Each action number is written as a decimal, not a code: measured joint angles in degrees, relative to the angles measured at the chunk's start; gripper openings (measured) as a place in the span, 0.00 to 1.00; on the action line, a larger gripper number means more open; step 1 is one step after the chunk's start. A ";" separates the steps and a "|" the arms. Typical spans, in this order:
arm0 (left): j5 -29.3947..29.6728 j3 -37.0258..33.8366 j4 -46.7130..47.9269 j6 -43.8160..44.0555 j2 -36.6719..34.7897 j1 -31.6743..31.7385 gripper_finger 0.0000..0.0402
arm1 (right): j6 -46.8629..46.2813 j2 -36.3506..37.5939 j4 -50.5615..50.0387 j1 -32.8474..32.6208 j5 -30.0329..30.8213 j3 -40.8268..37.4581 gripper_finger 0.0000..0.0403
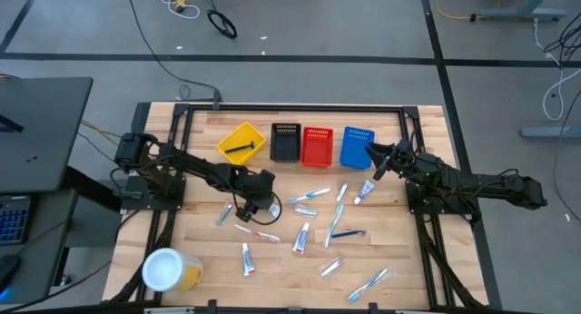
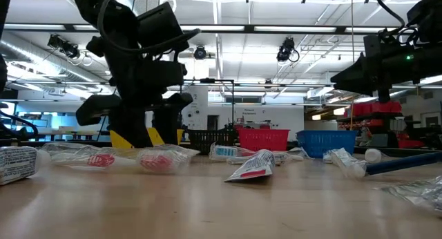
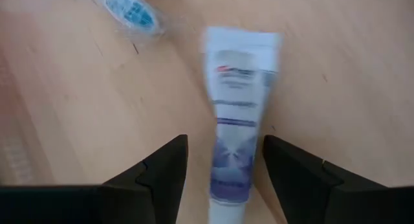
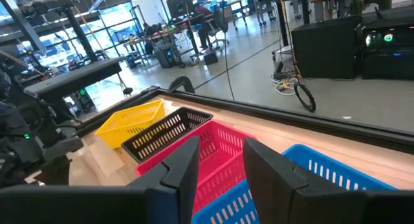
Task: Pick & Place Travel size toiletries
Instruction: Put the white toothpaste into the black basket
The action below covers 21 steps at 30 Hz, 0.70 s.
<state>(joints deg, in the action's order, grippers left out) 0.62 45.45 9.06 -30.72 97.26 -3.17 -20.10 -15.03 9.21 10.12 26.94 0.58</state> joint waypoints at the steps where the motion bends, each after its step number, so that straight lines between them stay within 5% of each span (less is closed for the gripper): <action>1: 0.07 0.02 -0.02 0.06 0.04 -0.01 0.54 | 0.00 0.00 0.00 0.01 0.02 0.00 0.32; 6: -0.49 -0.09 0.21 4.72 -0.44 0.01 0.49 | 0.00 0.00 0.00 0.01 0.00 0.00 0.32; 16: -0.30 -0.16 0.58 13.86 -0.35 -0.07 0.24 | 0.00 0.00 0.00 -0.01 0.02 0.00 0.32; 21: 2.46 -0.19 -0.56 16.18 -0.25 -0.10 0.21 | 0.00 0.00 0.00 0.01 0.00 0.00 0.32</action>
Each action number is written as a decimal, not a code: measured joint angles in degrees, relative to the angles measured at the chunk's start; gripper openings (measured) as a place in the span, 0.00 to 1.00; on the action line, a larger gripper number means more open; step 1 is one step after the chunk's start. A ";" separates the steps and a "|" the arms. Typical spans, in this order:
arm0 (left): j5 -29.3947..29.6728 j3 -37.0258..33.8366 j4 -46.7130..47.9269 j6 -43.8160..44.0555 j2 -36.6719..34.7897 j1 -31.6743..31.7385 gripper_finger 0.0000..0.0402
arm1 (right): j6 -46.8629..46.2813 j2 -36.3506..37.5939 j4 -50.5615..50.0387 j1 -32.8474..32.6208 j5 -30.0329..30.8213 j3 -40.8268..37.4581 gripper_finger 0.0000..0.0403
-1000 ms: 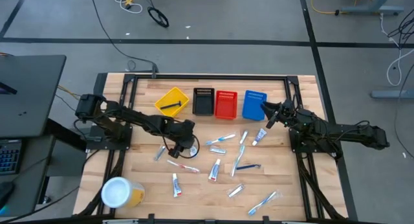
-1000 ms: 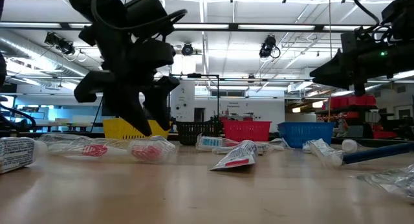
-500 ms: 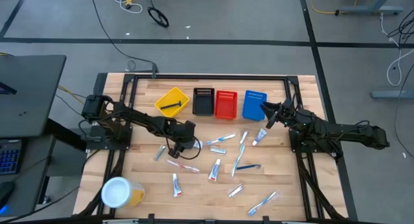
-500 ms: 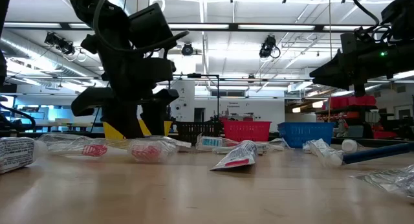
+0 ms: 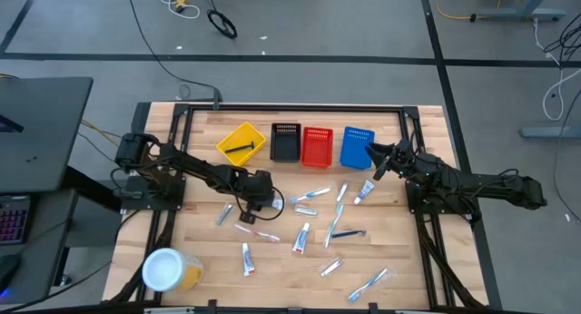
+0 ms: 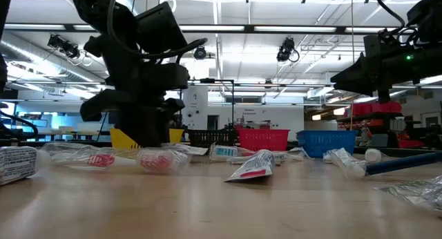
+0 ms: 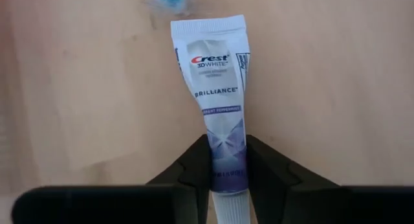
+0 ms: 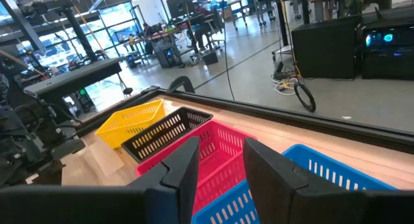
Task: Pick & Place Travel size toiletries
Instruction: Put the white toothpaste into the black basket
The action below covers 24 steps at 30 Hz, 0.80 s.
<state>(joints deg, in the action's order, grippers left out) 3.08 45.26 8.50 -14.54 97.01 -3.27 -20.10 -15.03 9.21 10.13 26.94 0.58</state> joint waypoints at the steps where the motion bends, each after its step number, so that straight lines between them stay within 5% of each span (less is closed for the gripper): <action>1: 0.62 -0.06 -0.61 0.32 0.02 0.00 0.22 | 0.00 0.00 0.00 -0.02 0.01 0.00 0.32; 18: 24.00 -0.06 -17.84 1.03 0.10 3.11 0.23 | 0.00 0.00 0.00 0.00 0.02 0.00 0.32; 24: 20.99 -0.05 -24.47 6.51 0.05 8.79 0.23 | 0.00 0.00 0.00 -0.02 0.01 0.00 0.32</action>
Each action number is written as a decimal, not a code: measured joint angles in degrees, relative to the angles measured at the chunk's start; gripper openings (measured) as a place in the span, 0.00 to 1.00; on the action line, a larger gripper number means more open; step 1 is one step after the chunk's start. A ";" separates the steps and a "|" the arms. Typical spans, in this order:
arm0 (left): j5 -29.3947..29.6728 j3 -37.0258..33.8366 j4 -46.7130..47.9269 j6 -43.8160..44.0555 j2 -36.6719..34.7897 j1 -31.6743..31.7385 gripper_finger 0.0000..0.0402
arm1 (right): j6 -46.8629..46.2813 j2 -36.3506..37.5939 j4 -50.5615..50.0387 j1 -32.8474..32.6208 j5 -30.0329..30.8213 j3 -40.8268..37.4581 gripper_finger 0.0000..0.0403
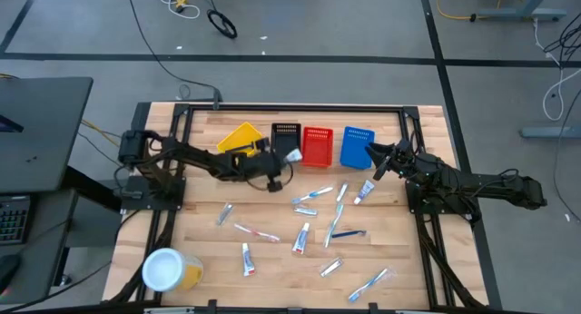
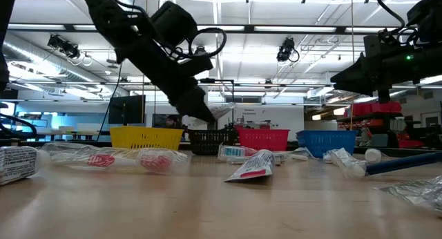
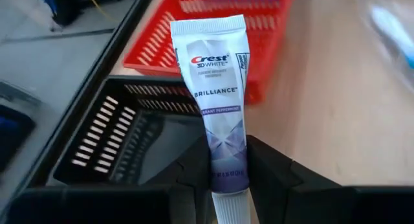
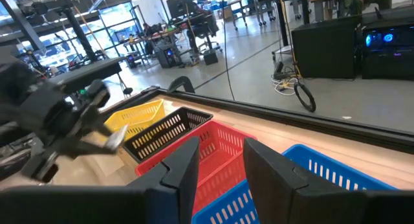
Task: Pick & Place Travel size toiletries
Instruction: Put the white toothpaste into the black basket
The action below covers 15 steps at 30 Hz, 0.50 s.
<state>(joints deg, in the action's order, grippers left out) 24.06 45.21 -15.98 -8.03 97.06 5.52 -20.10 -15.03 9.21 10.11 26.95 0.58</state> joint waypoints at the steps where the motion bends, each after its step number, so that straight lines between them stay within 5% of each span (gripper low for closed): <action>1: -1.78 0.00 -0.64 0.56 0.00 1.04 0.23 | 0.00 0.00 0.00 0.02 0.01 0.00 0.32; 15: -18.20 0.00 -1.54 16.84 -0.07 15.26 0.24 | 0.01 0.00 0.00 0.02 -0.01 0.00 0.32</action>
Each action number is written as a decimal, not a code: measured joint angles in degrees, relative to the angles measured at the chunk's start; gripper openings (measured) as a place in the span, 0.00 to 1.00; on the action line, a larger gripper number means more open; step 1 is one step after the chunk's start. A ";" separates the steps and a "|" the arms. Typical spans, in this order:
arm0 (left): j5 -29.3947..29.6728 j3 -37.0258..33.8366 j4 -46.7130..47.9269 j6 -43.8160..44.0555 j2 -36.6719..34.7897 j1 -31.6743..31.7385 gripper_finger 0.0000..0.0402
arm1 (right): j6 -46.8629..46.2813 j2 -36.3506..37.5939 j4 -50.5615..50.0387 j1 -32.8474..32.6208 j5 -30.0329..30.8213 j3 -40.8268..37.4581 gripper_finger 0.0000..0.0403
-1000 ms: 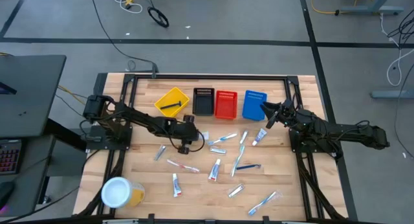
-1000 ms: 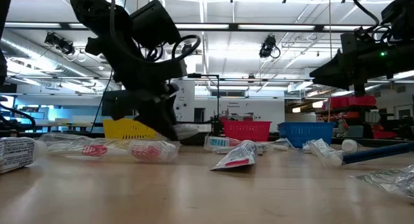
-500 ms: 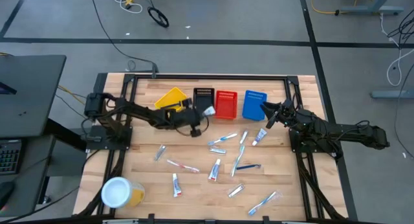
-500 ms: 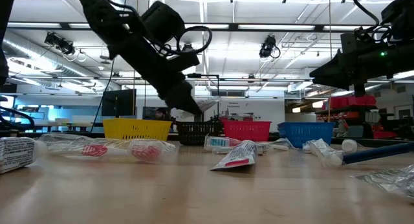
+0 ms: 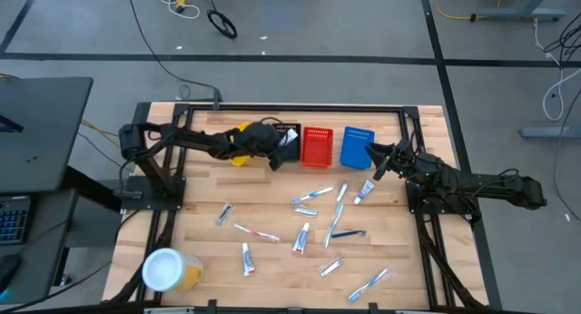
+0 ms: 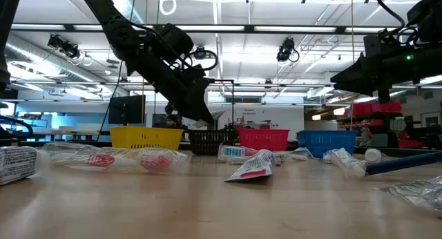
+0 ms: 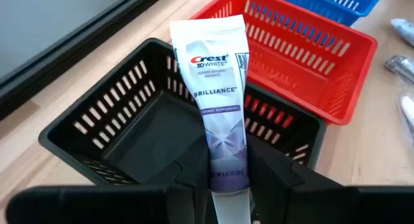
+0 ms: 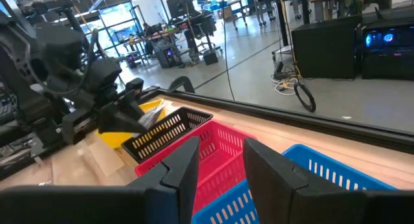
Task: Pick & Place Travel size toiletries
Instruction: Put the white toothpaste into the black basket, then put the silver nail cutter into the red basket
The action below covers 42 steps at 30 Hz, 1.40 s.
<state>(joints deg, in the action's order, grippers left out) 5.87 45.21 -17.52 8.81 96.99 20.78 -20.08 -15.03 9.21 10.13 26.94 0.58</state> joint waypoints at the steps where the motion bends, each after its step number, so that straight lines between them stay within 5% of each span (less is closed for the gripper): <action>1: -0.82 0.00 0.00 -0.07 0.00 0.70 0.24 | -0.01 0.00 0.00 -0.02 0.00 0.00 0.32; 18: -4.00 0.02 -0.28 -5.00 1.88 1.68 0.25 | -0.01 -0.16 -0.04 0.00 0.02 0.00 0.32; 34: -1.92 -0.11 0.48 -7.74 0.96 1.64 0.49 | 0.01 -0.76 -0.17 0.00 -0.19 0.00 0.32; 38: -2.33 -0.04 1.59 -6.29 -2.06 0.55 0.49 | 1.01 -0.74 -0.49 0.00 -3.59 0.00 0.32; 42: -2.40 -0.04 5.95 -7.40 -6.73 -1.00 0.47 | 5.74 -0.81 -1.31 -0.02 -13.43 0.00 0.32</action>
<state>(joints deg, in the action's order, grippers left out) 3.46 45.17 -11.57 1.41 90.26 19.78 -14.34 -15.83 7.90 10.11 13.50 0.58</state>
